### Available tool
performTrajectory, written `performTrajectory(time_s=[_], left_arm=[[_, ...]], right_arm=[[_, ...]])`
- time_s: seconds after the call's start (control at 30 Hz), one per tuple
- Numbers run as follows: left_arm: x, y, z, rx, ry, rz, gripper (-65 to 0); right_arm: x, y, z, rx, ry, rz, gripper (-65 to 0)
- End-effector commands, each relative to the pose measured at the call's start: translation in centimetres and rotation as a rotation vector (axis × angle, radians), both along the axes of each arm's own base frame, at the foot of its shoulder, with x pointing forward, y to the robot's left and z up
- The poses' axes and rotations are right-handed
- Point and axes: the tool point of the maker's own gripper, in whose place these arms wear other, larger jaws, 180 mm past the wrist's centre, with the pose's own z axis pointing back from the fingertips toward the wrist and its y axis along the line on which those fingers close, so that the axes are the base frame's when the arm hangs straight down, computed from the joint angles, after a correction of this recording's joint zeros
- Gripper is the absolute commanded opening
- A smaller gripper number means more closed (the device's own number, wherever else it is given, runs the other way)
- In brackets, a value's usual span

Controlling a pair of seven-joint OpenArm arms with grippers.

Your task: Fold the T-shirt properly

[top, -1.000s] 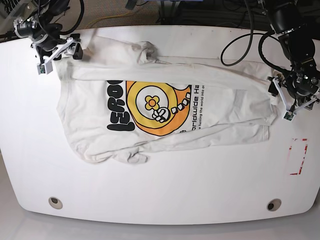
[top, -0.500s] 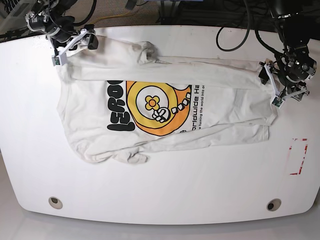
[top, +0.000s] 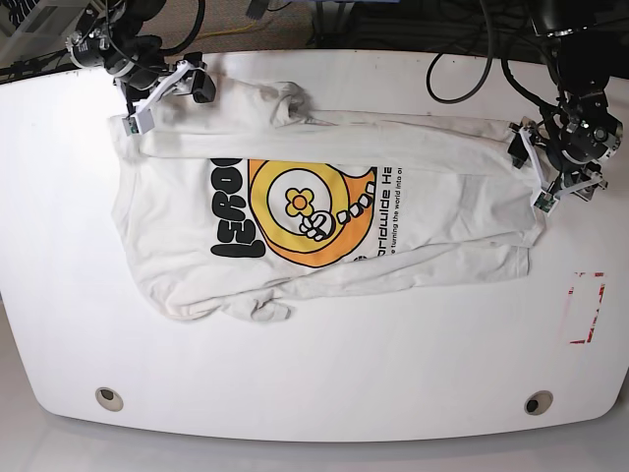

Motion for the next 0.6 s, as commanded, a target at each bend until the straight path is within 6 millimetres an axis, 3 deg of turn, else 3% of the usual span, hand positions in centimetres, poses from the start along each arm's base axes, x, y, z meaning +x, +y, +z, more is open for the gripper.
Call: performTrajectory(time_s=[0.0,0.07,0.1,0.17,0.33,0.57], left_arm=[[0.5,0.6,0.3,0.004,-0.015,0.006,-17.2],[0.3,0.7,0.0,0.0,-0.004,0.01,-17.2],[0.3,0.7,-0.1,-0.001,-0.001,0.011,-17.2],[0.3,0.7,-0.1,-0.001,-0.001,0.011,-17.2],[0.1,0.7,-0.2,-0.002,0.002,0.011,-17.2],[0.0,0.8,-0.3,-0.001,0.006,0.013,-17.2]], right_arm=[[-0.5,0.2,-0.2,-0.006,0.027,0.012,-46.9],[-0.4,0.2,-0.2,-0.005,0.023,0.012,-61.4],[-0.2,0.2,0.0,-0.006,0.016,0.013,-65.0],[-0.2,0.1,0.1,-0.01,0.011,0.014,-65.0],[0.3,-0.3,2.8,-0.077,-0.057,0.043,-65.0],[2.0,-0.3,6.0,0.002,-0.196,0.085,-65.0]])
